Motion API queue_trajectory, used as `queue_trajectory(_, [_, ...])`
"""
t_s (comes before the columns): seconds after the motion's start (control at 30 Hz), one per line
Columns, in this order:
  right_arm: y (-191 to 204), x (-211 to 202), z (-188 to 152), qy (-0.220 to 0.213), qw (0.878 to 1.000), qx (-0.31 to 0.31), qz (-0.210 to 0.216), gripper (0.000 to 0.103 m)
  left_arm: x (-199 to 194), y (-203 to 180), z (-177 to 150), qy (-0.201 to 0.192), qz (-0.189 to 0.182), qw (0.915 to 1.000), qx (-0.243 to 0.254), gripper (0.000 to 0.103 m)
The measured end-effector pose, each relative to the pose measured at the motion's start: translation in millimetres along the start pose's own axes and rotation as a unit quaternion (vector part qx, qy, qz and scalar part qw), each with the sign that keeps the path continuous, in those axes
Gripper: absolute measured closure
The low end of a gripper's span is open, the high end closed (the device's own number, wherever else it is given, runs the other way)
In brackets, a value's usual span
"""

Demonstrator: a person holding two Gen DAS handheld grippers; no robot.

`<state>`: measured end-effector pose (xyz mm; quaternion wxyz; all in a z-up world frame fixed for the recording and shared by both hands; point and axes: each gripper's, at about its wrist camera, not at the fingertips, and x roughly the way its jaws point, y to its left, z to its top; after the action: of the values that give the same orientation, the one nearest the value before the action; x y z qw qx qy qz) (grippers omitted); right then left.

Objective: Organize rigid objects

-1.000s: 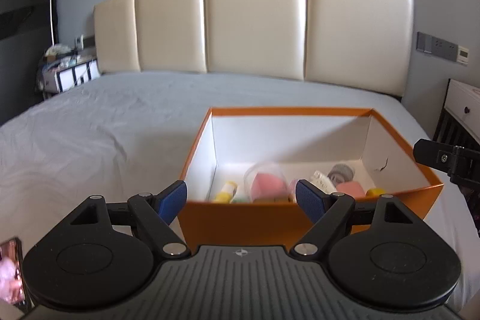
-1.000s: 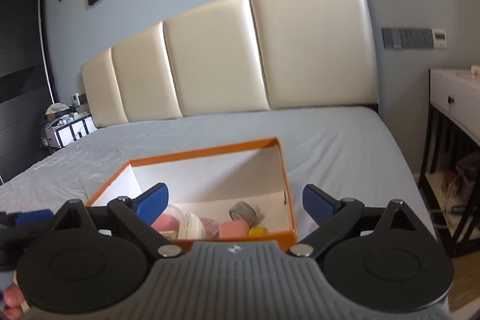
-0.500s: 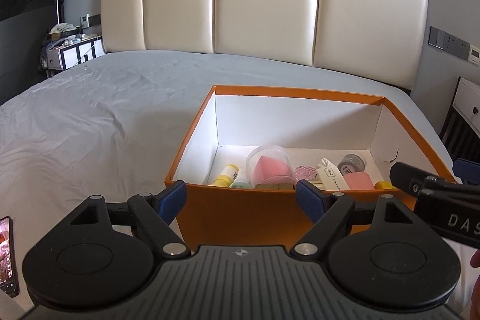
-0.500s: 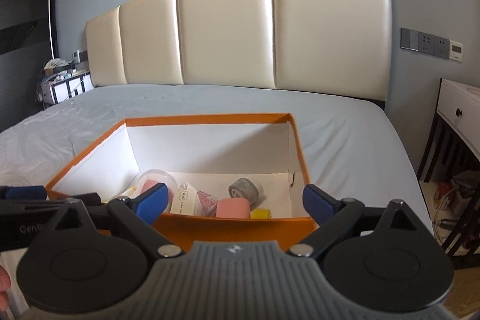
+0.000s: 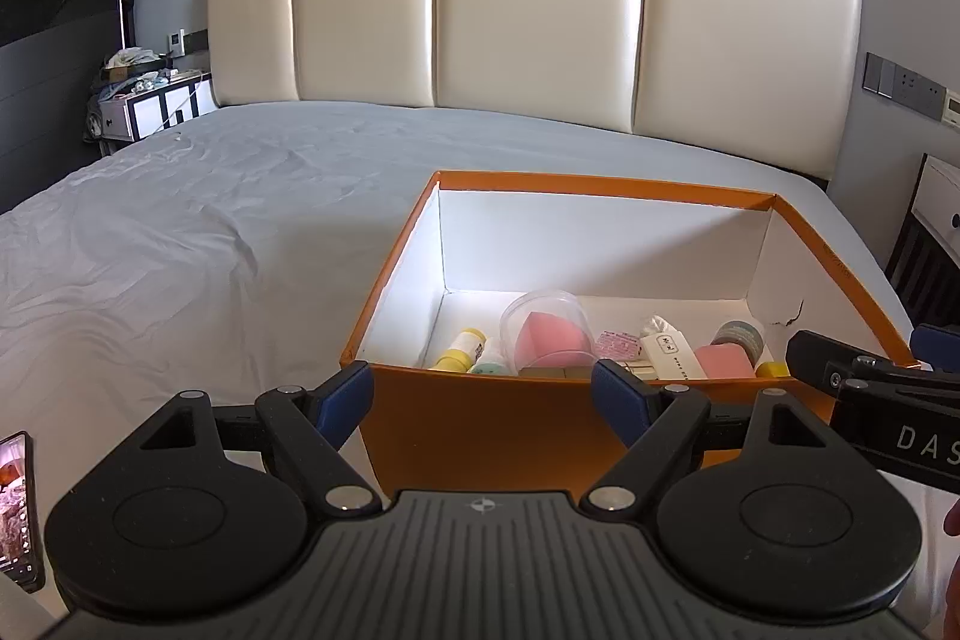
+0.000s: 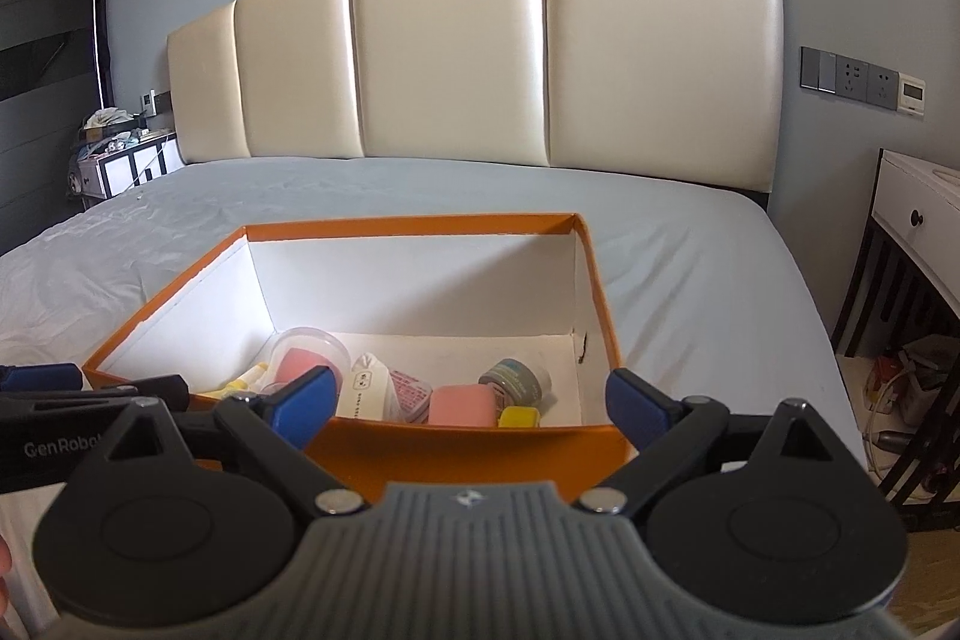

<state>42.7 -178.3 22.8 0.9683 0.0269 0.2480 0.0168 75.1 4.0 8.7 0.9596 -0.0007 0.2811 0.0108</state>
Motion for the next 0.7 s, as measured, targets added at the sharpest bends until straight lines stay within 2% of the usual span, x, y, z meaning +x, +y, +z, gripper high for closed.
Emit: queue_trajectory(0.7, [-0.5, 4.2, -1.3, 0.006, 1.0, 0.004, -0.003, 0.008, -3.2, 0.7, -0.5, -0.003, -0.001, 1.0, -0.001, 0.007])
